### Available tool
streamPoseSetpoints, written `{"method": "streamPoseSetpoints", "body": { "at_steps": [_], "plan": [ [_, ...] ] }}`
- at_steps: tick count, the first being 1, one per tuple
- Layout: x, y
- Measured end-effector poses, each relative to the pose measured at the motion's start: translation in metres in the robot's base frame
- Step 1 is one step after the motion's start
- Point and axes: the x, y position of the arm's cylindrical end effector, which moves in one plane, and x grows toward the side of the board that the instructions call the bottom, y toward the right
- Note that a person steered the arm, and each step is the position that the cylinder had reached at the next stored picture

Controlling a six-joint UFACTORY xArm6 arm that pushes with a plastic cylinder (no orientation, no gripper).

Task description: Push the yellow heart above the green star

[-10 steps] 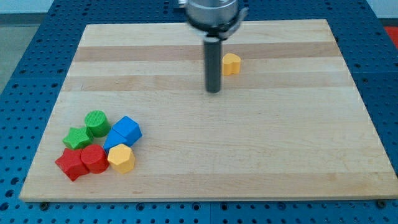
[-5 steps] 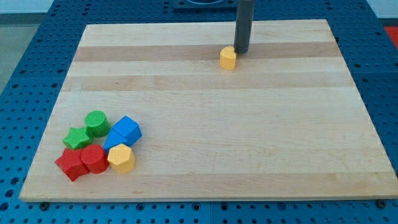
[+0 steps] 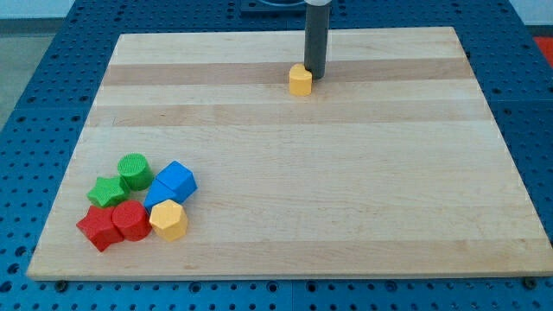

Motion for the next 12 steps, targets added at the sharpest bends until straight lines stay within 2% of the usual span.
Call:
{"method": "streamPoseSetpoints", "body": {
  "at_steps": [4,7,12],
  "plan": [
    [-0.022,-0.001],
    [0.006,0.012],
    [0.078,-0.136]
  ]
}}
